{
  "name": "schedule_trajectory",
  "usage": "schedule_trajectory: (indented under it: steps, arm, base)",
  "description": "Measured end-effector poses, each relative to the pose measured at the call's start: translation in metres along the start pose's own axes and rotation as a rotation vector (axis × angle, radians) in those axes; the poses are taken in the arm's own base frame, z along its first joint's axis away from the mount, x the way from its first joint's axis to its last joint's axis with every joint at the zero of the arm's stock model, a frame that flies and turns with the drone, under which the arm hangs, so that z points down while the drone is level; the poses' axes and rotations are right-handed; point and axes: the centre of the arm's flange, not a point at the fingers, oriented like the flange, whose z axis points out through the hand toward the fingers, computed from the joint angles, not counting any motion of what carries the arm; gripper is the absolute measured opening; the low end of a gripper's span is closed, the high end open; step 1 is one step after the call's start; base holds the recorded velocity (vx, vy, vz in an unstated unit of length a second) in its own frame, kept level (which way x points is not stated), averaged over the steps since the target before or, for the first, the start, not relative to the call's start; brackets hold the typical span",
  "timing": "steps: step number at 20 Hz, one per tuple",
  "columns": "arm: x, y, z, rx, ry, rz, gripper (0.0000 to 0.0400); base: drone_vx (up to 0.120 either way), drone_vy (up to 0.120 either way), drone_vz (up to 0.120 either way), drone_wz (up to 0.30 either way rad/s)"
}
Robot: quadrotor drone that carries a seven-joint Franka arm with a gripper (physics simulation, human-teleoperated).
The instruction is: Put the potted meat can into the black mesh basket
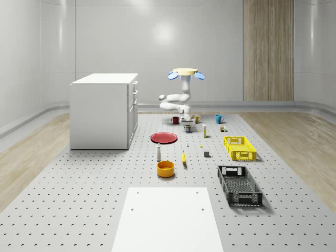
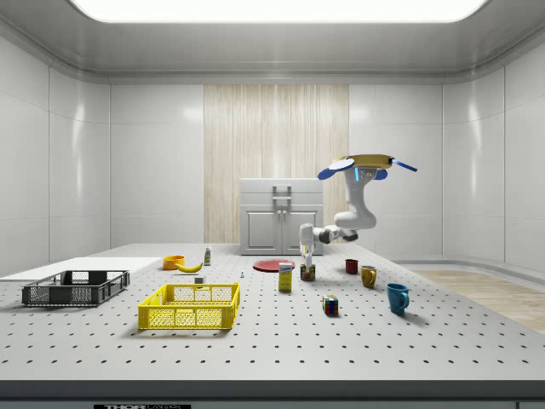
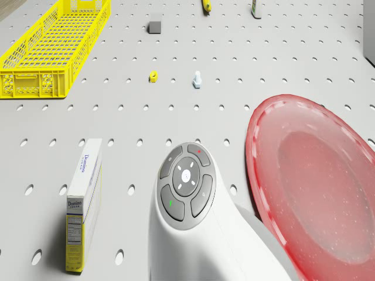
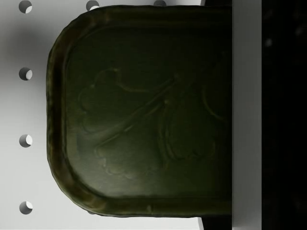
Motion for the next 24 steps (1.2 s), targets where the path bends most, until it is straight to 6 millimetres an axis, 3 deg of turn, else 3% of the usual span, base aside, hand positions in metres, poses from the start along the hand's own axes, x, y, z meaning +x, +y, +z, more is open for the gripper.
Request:
schedule_trajectory:
  steps: [5, 8, 13, 19, 24]
  arm:
    - [0.000, 0.000, -0.013, 0.000, 0.000, 0.000, 0.0283]
    - [0.000, 0.000, -0.023, -0.001, 0.001, 0.001, 0.0283]
    - [0.000, 0.000, -0.032, -0.001, 0.001, 0.001, 0.0282]
    - [0.000, 0.000, -0.036, -0.001, 0.001, 0.002, 0.0282]
    - [0.000, 0.000, -0.037, -0.001, 0.001, 0.003, 0.0282]
  base:
    - [0.000, 0.000, 0.000, 0.000]
    - [0.000, 0.040, 0.120, 0.000]
    - [0.112, 0.120, 0.120, 0.000]
    - [0.120, 0.007, 0.007, 0.000]
    - [0.120, 0.000, 0.120, 0.000]
